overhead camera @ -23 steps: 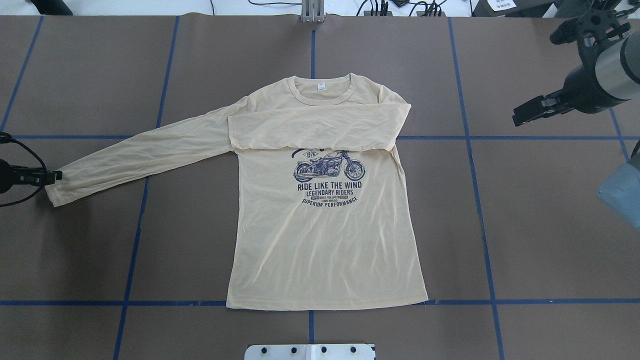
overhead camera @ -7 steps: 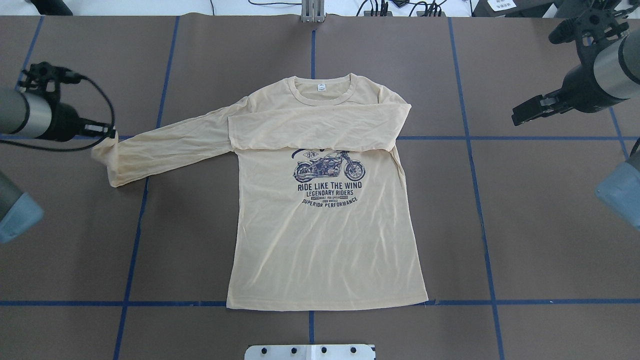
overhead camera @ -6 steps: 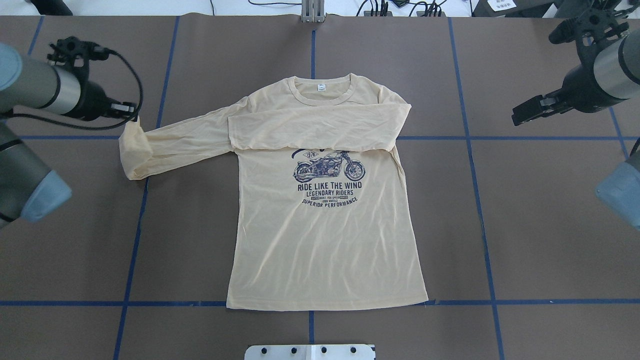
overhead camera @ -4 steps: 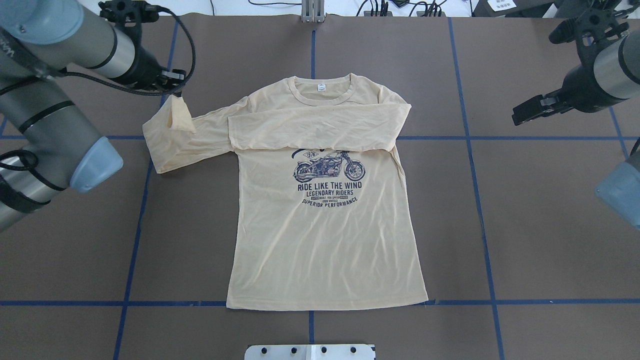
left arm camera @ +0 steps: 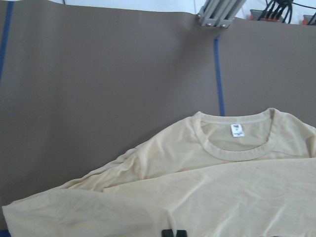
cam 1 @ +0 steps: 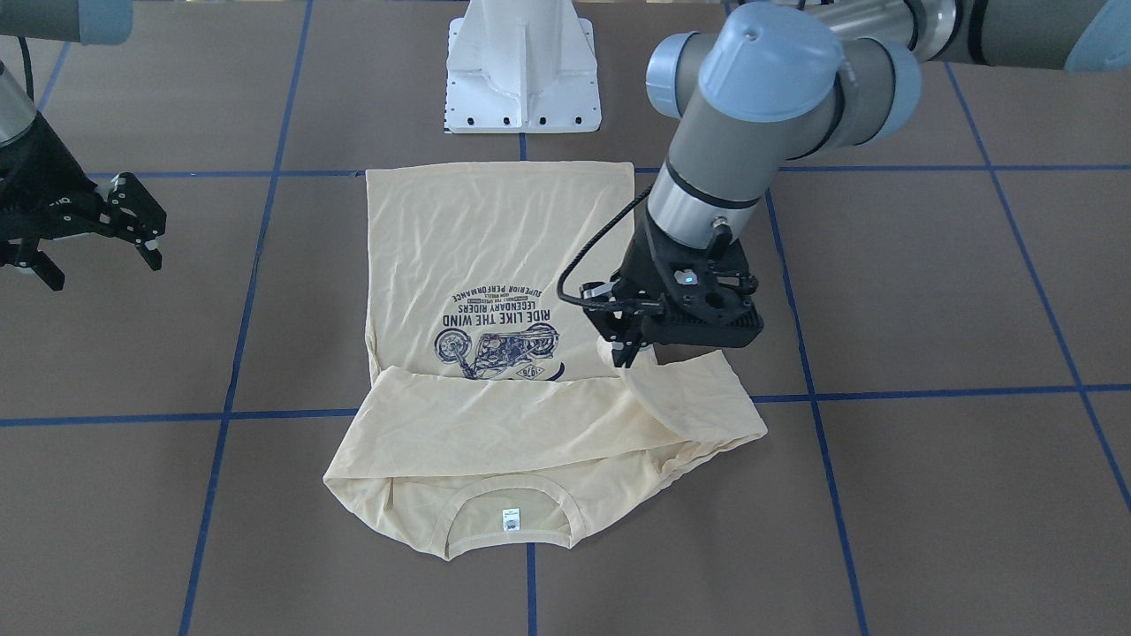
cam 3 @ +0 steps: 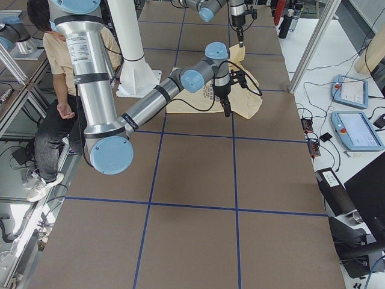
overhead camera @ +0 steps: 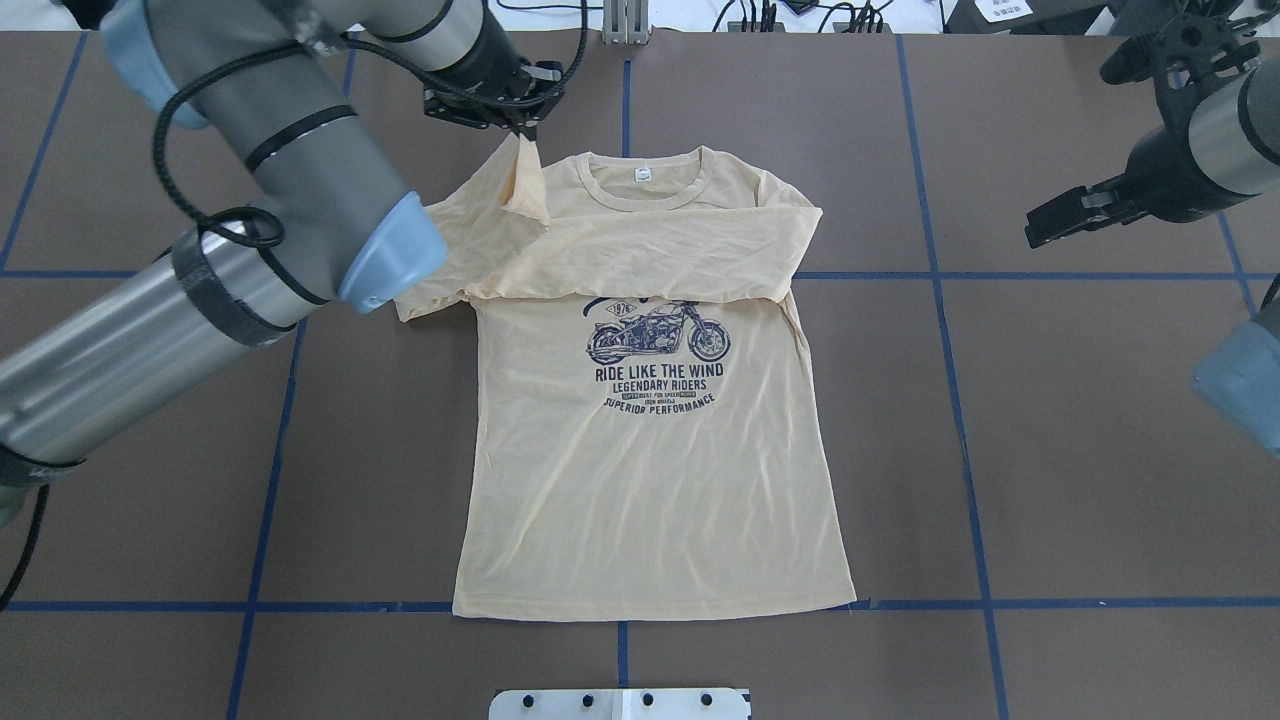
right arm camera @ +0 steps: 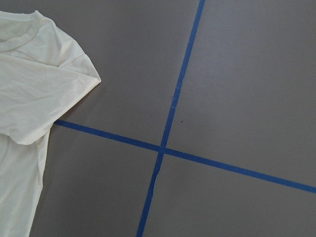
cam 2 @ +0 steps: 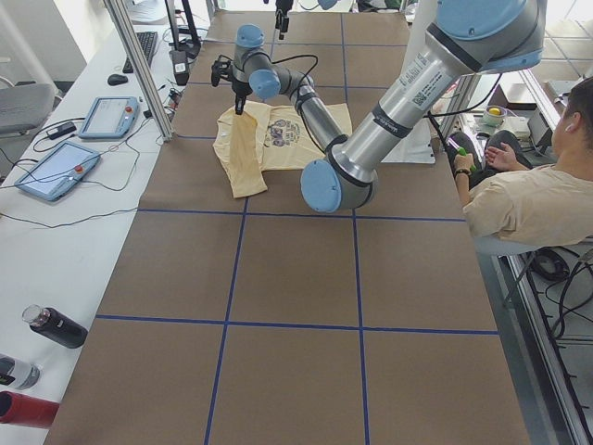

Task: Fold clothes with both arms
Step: 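Fold the held sleeve across the shirt front over the first sleeve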

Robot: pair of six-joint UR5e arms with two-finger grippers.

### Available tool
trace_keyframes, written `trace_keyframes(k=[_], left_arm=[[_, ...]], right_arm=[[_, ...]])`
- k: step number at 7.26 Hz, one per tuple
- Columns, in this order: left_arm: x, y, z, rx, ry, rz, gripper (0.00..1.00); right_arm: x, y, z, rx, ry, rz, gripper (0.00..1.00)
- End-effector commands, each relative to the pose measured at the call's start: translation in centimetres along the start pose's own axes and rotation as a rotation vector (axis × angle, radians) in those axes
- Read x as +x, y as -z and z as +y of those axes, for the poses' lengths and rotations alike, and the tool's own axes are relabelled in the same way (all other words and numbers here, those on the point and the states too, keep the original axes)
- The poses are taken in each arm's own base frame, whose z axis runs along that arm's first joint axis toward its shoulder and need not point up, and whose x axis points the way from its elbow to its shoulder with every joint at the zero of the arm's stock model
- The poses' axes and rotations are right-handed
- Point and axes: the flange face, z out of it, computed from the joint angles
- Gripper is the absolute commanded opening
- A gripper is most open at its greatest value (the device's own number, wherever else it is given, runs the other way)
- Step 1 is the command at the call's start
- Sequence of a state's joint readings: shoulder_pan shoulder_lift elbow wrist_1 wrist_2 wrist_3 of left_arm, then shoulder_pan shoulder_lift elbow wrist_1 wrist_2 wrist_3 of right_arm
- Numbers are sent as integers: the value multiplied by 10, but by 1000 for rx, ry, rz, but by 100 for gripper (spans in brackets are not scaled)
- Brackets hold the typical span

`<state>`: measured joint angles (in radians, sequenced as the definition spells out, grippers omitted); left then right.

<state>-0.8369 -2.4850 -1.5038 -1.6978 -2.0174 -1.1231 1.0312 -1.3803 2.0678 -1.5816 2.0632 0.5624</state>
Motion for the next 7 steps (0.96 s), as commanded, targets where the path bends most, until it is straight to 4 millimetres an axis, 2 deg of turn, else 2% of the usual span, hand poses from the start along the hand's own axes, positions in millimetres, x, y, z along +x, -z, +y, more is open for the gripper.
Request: trace_keyframes(k=[1,3,4,5,6,7], left_arm=[[74,-21,-1,-37,42,-1,0],[118,-41,19,-62,78,-4,0],[125,-62,26,-43,89,-4,0],[135,-91,44,-43,103,4,0],[156,-112,55,-35,149,11,0],[159,-124,63,-43,185,11,0]], right_arm=[[1,1,-1,3,-3,0,100],[0,2,-1,5,-3,-1,100],[0,2,-1,4,-4,0,100],[0,1,-1,3,-5,0,100],[0,2,-1,4,-6,0,100],[0,1,-1,3,-6,0,100]])
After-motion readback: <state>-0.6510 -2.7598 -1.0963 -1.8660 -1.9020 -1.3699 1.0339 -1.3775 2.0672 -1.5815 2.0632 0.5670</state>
